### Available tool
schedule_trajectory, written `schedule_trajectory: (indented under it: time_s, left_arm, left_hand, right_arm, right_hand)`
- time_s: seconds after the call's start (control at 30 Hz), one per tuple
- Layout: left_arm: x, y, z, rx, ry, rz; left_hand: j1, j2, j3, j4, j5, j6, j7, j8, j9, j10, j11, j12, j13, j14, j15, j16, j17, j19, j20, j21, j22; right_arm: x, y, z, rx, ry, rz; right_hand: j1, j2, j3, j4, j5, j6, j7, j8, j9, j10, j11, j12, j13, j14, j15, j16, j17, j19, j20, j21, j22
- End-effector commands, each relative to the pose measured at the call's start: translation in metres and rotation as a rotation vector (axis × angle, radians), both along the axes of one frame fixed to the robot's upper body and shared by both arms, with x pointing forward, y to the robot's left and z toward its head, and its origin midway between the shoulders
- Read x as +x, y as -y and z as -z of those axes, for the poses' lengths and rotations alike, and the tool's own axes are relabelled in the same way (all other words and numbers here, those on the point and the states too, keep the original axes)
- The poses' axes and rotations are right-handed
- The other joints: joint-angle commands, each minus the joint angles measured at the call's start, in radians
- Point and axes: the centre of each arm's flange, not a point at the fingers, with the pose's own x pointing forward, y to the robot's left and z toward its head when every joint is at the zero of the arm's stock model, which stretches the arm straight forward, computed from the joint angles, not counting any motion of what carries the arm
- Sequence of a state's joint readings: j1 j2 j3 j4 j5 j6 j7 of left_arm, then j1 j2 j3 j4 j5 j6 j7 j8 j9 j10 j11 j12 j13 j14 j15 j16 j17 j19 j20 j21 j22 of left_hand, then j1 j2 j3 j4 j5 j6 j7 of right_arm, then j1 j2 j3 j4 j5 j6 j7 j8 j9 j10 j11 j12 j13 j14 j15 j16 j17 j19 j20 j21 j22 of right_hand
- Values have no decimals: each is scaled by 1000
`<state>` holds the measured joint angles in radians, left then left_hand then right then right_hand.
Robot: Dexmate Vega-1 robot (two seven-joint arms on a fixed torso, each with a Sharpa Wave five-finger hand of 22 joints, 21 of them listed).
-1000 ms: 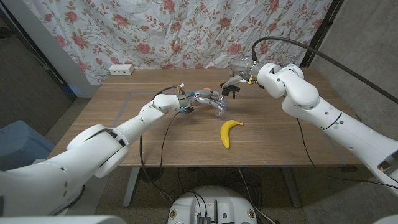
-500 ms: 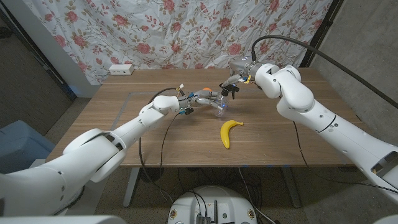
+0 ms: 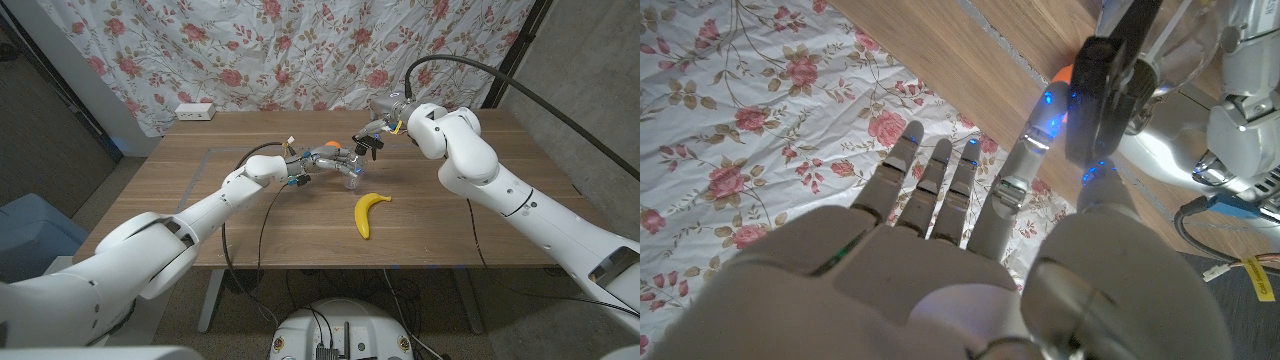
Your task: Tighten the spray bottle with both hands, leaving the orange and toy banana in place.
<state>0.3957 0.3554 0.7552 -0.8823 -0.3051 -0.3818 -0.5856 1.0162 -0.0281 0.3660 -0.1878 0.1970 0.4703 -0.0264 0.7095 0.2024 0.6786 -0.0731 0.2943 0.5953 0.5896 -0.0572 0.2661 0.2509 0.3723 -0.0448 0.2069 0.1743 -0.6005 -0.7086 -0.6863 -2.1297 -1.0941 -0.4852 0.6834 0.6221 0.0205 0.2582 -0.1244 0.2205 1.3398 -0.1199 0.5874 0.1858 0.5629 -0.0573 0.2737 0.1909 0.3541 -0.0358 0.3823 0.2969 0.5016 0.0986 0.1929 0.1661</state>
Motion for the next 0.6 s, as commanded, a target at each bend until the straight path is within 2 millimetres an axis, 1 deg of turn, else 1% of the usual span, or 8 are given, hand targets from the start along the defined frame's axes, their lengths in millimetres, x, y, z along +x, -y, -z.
schedule_trajectory:
  time_s: [0.03,0.13,0.27,0.37,0.43,0.47,0.57,0.6]
  left_arm:
    - [-2,-2,0,-7,0,-1]
    - [-2,-2,0,-9,0,1]
    - [-2,-2,0,-8,-1,5]
    - [-3,-2,0,-7,0,6]
    - [-3,-2,1,-6,0,6]
    - [-3,-2,1,-6,-1,6]
    - [-4,-2,2,-5,-2,6]
    - [-4,-2,2,-7,-2,7]
  left_hand:
    - [-30,150,20,16,8,169,-34,168,4,104,-99,3,2,10,-131,0,2,10,-38,0,4]
    - [-31,150,20,16,8,169,-33,168,4,104,-100,3,2,9,-130,-1,2,10,-37,-1,4]
    - [-33,150,20,17,8,169,-32,168,4,105,-98,2,2,9,-129,-1,2,10,-36,0,4]
    - [-32,150,19,17,8,169,-32,168,4,105,-99,2,2,9,-130,-1,2,10,-36,0,4]
    - [-33,149,19,16,8,170,-32,168,4,106,-97,2,2,9,-130,-1,2,10,-36,0,4]
    - [-33,150,20,16,8,170,-31,168,4,106,-98,2,2,9,-130,-2,2,11,-36,0,4]
    - [-33,150,20,16,8,169,-33,168,4,104,-98,1,2,9,-130,-2,2,10,-36,0,4]
    - [-33,149,19,16,8,169,-32,168,4,103,-99,0,2,9,-130,-2,2,11,-36,0,4]
  right_arm:
    - [-2,-4,1,13,-10,-3]
    - [-4,-4,-2,13,-5,3]
    - [-5,-4,-5,7,-8,4]
    - [-6,-5,-7,-5,-11,1]
    - [-7,-5,-8,-13,-18,0]
    - [-7,-5,-9,-16,-19,-3]
    - [-8,-4,-11,-24,-24,-7]
    - [-9,-3,-11,-26,-25,-11]
  right_hand:
    - [-11,-5,-10,2,-4,-44,-7,-23,8,-11,9,-16,1,5,5,2,0,-1,7,1,5]
    - [-31,-16,-21,6,-6,-83,-8,-43,6,-19,13,-26,2,-1,10,-3,-2,-5,13,0,5]
    - [-49,-23,-30,12,-7,-97,-3,-57,-1,-26,26,-32,2,-2,15,-6,-3,-7,13,-1,5]
    - [-71,-30,-41,19,-6,-115,1,-73,-5,-36,31,-41,3,-15,23,-15,-4,-14,14,-3,6]
    - [-94,-34,-51,28,-3,-142,6,-93,-7,-51,40,-51,4,-30,31,-24,-4,-23,18,-5,6]
    - [-98,-35,-52,29,-2,-148,3,-97,-7,-52,41,-52,4,-31,32,-25,-4,-23,18,-4,6]
    - [-124,-40,-64,39,1,-180,14,-118,-6,-64,51,-59,5,-44,40,-33,-4,-35,25,-7,6]
    - [-131,-40,-67,41,2,-183,17,-121,-6,-67,54,-61,5,-48,45,-36,-4,-39,28,-8,6]
